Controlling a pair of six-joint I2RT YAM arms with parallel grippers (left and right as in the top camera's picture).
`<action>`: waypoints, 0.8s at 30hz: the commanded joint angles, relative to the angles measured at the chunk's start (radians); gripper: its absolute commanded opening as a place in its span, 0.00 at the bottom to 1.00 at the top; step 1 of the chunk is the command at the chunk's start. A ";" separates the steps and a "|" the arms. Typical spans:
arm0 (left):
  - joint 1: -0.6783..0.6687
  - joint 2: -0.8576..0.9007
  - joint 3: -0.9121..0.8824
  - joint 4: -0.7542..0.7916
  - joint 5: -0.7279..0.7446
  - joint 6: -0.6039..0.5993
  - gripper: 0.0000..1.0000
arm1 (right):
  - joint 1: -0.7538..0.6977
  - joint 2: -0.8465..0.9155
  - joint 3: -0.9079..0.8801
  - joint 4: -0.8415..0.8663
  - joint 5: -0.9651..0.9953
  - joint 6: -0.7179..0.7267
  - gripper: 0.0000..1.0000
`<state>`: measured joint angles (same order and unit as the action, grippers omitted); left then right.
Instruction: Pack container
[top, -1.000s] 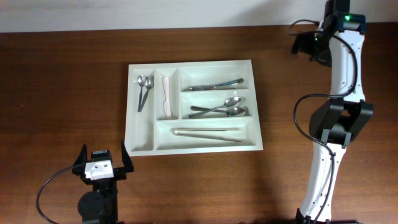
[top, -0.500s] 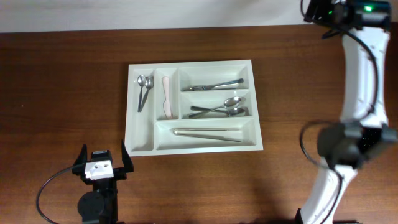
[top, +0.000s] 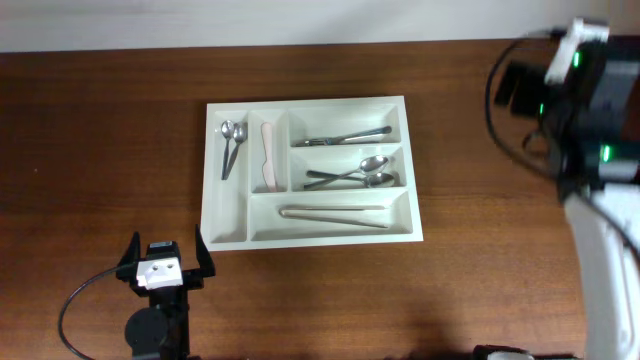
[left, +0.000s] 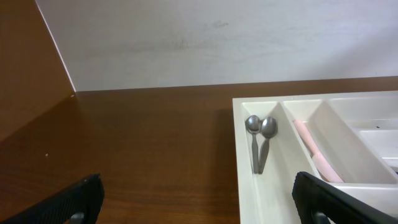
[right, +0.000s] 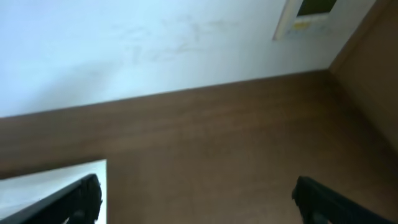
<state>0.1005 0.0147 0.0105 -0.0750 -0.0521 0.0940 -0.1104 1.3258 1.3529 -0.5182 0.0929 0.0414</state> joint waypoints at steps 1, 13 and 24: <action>0.005 -0.010 -0.002 -0.005 0.011 0.010 0.99 | 0.006 -0.165 -0.147 0.072 -0.058 -0.043 0.99; 0.005 -0.010 -0.002 -0.005 0.011 0.010 0.99 | 0.007 -0.645 -0.699 0.320 -0.173 -0.091 0.99; 0.005 -0.010 -0.002 -0.005 0.011 0.010 0.99 | 0.072 -0.942 -1.017 0.458 -0.160 -0.059 0.99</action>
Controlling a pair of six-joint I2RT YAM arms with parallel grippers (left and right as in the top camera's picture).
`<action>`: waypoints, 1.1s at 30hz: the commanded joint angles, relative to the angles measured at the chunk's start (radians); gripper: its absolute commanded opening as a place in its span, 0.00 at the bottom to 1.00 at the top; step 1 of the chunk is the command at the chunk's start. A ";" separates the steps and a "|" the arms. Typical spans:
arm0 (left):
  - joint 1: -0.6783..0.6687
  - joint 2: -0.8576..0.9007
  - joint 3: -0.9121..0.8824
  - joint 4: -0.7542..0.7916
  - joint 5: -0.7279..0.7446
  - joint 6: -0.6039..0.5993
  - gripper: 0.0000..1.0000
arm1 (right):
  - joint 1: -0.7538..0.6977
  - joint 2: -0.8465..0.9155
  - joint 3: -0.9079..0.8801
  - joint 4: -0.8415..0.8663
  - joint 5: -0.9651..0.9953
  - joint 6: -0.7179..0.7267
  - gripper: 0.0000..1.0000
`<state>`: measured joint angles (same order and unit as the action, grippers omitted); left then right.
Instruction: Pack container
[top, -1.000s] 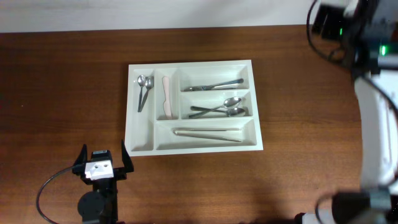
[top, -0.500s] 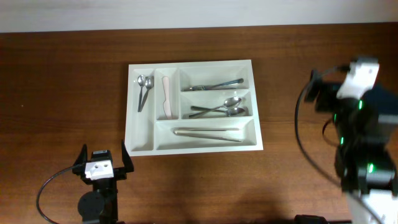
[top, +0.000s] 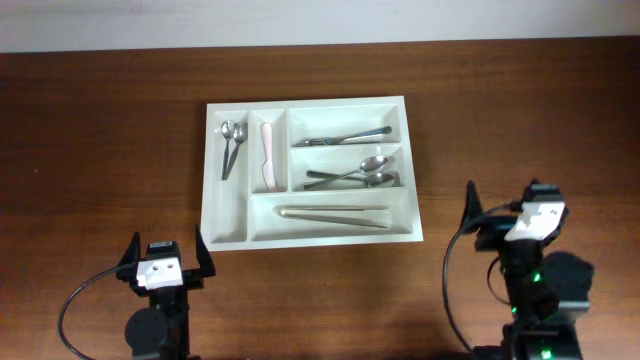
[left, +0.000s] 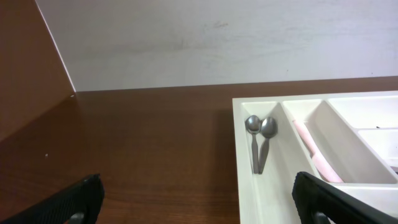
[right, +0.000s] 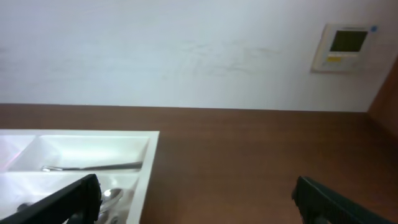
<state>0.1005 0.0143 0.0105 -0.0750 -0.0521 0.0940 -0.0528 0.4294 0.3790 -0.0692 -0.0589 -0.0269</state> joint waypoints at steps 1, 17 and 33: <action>0.005 -0.009 -0.002 -0.005 0.011 0.010 0.99 | 0.014 -0.063 -0.057 0.010 -0.009 0.009 0.99; 0.005 -0.009 -0.002 -0.005 0.011 0.010 0.99 | 0.013 -0.257 -0.259 0.006 -0.010 0.009 0.99; 0.005 -0.009 -0.002 -0.005 0.011 0.010 0.99 | 0.013 -0.401 -0.352 -0.047 -0.020 0.009 0.99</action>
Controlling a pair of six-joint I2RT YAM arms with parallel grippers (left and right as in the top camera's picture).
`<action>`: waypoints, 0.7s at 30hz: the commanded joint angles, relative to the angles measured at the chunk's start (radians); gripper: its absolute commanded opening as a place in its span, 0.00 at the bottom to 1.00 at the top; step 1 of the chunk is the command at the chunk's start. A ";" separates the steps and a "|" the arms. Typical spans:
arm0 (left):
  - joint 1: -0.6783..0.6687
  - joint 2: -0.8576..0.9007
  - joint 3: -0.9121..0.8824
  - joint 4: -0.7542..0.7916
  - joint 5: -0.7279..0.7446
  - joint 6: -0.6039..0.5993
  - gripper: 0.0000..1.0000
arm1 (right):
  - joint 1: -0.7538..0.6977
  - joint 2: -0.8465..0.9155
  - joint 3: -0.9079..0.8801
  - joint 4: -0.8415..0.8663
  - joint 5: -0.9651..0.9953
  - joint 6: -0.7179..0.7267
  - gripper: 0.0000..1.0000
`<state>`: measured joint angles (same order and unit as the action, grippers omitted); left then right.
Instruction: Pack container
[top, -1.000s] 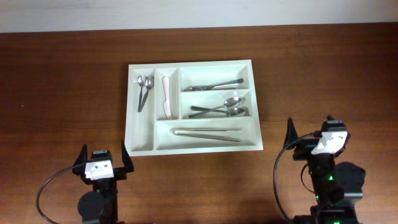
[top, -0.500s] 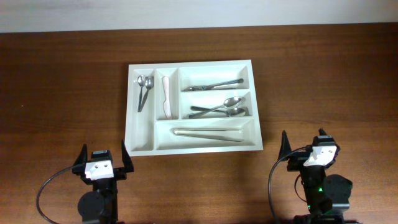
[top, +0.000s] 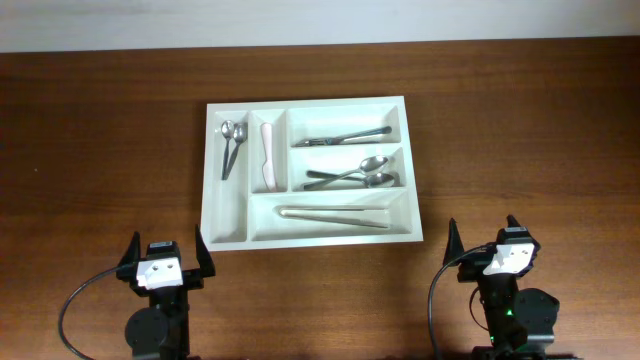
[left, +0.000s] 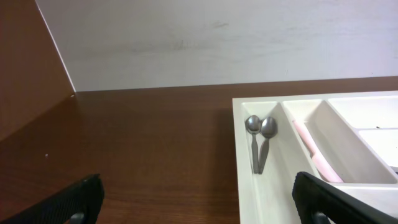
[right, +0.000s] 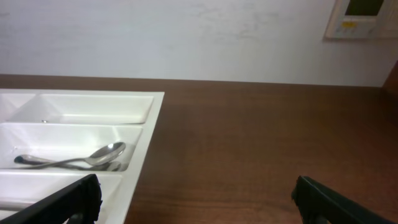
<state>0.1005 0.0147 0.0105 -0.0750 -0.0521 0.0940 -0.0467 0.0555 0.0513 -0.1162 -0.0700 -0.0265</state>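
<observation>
A white cutlery tray (top: 414, 225) lies in the middle of the brown table. Its compartments hold two small spoons (top: 230, 145), a pink knife (top: 268, 155), a fork (top: 345, 136), two larger spoons (top: 355, 175) and steel tongs (top: 335, 215). My left gripper (top: 165, 262) rests open near the front left, short of the tray's front left corner (left: 239, 106), nothing between its fingers. My right gripper (top: 485, 245) rests open at the front right, beside the tray's right wall (right: 146, 155), also empty.
A white wall (left: 217, 43) rises behind the table, with a small wall panel (right: 364, 15) at the right. Bare wood lies round the tray on all sides.
My right arm has come further down toward the front edge, from about level with the tray's front wall to below it. The left arm and the cutlery have not moved.
At first my right arm was raised at the far right corner, looking past the tray. Then it stood low at the front right beside the tray. Now it rests still nearer the front edge. My left gripper stayed open and still throughout.
</observation>
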 joint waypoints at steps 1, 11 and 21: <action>0.005 -0.010 -0.002 -0.005 0.011 0.010 0.99 | 0.007 -0.034 -0.029 0.006 -0.008 0.008 0.99; 0.005 -0.010 -0.002 -0.005 0.011 0.010 0.99 | 0.006 -0.052 -0.029 0.008 -0.001 0.008 0.99; 0.005 -0.010 -0.002 -0.005 0.011 0.010 0.99 | 0.006 -0.052 -0.029 0.008 -0.002 0.008 0.99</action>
